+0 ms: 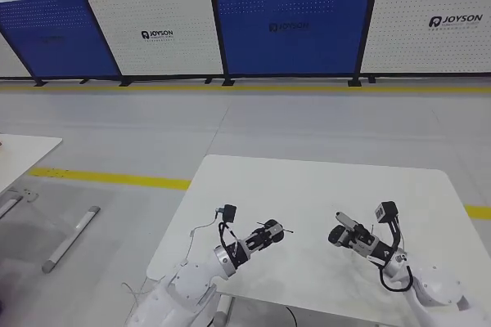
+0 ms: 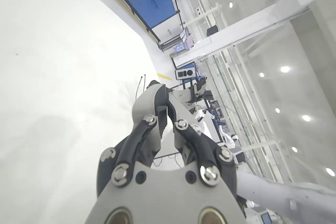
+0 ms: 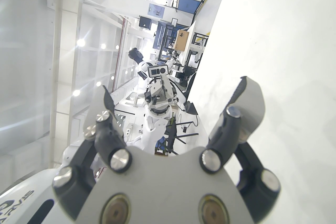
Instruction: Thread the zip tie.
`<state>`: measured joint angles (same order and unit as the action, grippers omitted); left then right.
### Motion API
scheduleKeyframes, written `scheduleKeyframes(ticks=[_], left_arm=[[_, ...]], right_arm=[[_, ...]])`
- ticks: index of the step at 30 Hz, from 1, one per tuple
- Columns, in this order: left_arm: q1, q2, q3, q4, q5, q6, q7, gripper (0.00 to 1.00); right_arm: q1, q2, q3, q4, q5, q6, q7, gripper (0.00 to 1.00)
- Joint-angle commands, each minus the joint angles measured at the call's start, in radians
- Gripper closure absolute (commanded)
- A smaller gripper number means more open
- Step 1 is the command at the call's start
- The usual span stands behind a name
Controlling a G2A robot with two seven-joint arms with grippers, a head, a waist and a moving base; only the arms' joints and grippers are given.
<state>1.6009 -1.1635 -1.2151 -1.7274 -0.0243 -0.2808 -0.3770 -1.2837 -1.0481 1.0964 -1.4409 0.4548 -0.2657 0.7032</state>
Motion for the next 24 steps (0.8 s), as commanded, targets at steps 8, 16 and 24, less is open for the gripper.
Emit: scheduleKeyframes(ticks=[8,16,24], left_arm=[[0.001,0.000,0.002,0.003,0.002,0.001,0.005,1.00],[0.001,0.000,0.002,0.003,0.002,0.001,0.005,1.00],[0.001,0.000,0.002,0.003,0.002,0.001,0.005,1.00]], right_arm=[[0.000,0.000,0.000,0.000,0.000,0.000,0.000,0.00],[-0.002,0.000,0.000,-0.005,-0.011,0.000,-0.010,0.00],[-0.017,0.023,0.092,-0.055,-0.087,0.047,0.074,0.00]])
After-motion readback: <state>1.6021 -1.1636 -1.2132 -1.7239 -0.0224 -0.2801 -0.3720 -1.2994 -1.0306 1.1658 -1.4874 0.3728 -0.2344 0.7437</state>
